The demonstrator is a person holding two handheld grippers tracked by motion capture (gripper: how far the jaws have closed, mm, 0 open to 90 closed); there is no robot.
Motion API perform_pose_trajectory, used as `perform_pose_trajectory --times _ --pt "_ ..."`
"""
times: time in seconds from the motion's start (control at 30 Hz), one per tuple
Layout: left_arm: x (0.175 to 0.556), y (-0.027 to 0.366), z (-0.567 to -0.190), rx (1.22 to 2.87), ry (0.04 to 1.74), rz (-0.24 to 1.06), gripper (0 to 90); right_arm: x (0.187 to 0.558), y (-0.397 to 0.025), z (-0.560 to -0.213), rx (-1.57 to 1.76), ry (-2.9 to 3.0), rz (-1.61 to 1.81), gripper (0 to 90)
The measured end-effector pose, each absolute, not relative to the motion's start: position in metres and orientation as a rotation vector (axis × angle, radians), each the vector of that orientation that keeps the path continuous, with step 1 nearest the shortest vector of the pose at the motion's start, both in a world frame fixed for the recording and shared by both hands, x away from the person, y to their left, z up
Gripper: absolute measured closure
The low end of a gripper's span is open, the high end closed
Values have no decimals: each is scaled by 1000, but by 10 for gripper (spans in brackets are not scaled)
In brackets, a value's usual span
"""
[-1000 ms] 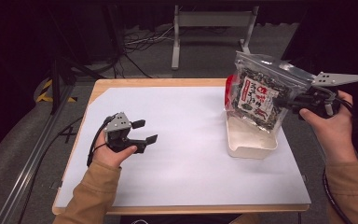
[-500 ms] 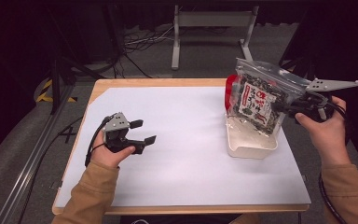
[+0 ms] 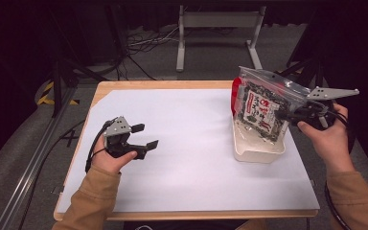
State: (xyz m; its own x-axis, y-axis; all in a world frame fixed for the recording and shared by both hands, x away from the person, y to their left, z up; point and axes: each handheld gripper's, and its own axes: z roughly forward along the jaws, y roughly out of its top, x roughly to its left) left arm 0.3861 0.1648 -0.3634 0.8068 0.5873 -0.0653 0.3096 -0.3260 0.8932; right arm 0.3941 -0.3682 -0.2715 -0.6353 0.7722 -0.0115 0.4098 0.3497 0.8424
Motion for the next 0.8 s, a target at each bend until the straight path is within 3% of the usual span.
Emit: perform_pose_trajectory --times 0.8 --pt "385 166 -367 1939 681 324 172 394 -364 -309 1070 2253 1172 758"
